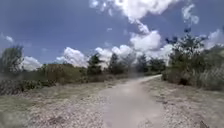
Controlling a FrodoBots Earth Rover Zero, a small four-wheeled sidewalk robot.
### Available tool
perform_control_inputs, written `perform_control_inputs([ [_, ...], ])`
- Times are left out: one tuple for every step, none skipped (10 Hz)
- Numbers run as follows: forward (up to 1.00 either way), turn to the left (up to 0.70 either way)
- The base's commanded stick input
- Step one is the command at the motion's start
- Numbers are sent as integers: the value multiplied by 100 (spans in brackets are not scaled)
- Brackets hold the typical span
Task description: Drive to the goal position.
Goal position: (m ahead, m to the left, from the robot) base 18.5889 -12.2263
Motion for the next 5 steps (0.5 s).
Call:
perform_control_inputs([
  [45,0],
  [45,0],
  [45,0],
  [45,0],
  [45,0],
])
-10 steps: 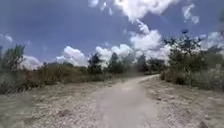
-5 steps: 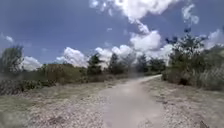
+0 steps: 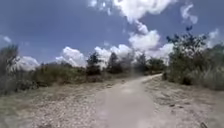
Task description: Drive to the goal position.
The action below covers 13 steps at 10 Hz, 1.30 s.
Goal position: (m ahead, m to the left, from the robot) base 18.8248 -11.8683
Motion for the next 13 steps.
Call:
perform_control_inputs([
  [45,0],
  [45,0],
  [45,0],
  [45,0],
  [45,0],
  [45,0],
  [45,0],
  [45,0],
  [45,0],
  [45,0],
  [45,0],
  [45,0],
  [45,0],
])
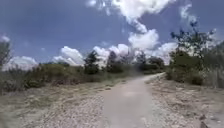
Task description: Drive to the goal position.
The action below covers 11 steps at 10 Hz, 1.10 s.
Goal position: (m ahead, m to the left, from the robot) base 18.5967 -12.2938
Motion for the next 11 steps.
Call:
perform_control_inputs([
  [45,0],
  [45,0],
  [45,0],
  [45,0],
  [45,0],
  [45,0],
  [45,0],
  [45,0],
  [45,0],
  [45,0],
  [45,0],
])
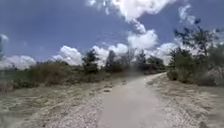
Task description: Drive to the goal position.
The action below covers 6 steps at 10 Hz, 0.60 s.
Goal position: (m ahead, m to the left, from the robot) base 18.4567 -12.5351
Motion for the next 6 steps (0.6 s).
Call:
perform_control_inputs([
  [45,0],
  [45,0],
  [45,0],
  [45,0],
  [45,0],
  [45,0],
])
